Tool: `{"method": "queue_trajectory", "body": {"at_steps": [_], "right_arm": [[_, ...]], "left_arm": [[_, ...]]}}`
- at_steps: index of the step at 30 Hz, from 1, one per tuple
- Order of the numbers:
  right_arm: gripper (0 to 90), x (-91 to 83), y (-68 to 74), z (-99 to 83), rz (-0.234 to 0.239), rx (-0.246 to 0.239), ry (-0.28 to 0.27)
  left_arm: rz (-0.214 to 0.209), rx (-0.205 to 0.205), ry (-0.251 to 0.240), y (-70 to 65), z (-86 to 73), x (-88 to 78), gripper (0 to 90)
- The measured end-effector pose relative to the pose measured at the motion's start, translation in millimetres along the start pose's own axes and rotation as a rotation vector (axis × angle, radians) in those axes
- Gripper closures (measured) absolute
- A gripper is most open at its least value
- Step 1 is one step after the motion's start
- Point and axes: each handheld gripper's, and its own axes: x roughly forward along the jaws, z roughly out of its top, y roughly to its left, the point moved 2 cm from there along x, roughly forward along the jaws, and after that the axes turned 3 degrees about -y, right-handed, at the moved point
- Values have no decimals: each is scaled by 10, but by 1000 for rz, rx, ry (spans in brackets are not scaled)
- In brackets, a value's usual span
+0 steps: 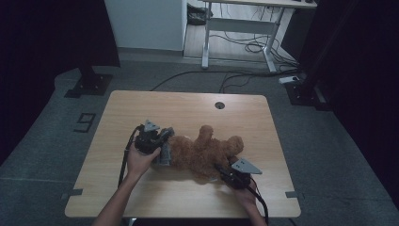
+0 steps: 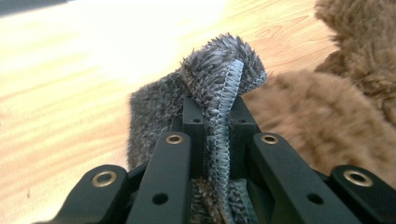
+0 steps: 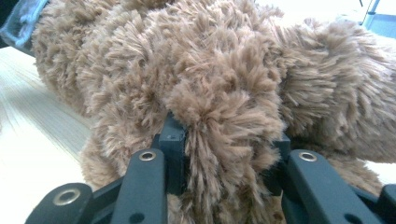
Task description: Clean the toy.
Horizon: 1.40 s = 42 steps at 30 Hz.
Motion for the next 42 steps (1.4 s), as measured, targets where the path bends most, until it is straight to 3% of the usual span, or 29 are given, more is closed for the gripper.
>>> {"method": "queue_trajectory", "body": {"at_steps": [10, 19, 24, 26, 28, 32, 35, 37, 40, 42], "right_arm": [[653, 55, 15, 28, -53, -39, 8], [671, 225, -66, 91, -117, -58, -7], [673, 396, -95, 140, -153, -60, -14], [673, 434, -113, 157, -157, -61, -12], [673, 452, -130, 163, -157, -66, -12], [672, 434, -129, 154, -151, -78, -14], [669, 418, -128, 142, -138, -81, -14], [662, 411, -125, 143, -130, -86, -10], [608, 380, -126, 144, -107, -76, 6], [552, 330, -131, 142, -80, -62, 10]], "left_arm": [[-42, 66, -45, -334, 216, 15, 806], [-42, 72, -63, -424, 369, 112, 805], [-65, 133, -65, -701, 535, 257, 804], [-53, 160, -55, -772, 589, 343, 803], [-52, 155, -32, -770, 607, 435, 803], [-38, 117, 16, -634, 521, 594, 802], [-65, 80, 20, -538, 412, 615, 804], [-66, 88, 14, -542, 350, 606, 807], [-46, 143, -2, -613, 218, 564, 812], [-64, 141, -17, -619, 144, 511, 814]]}}
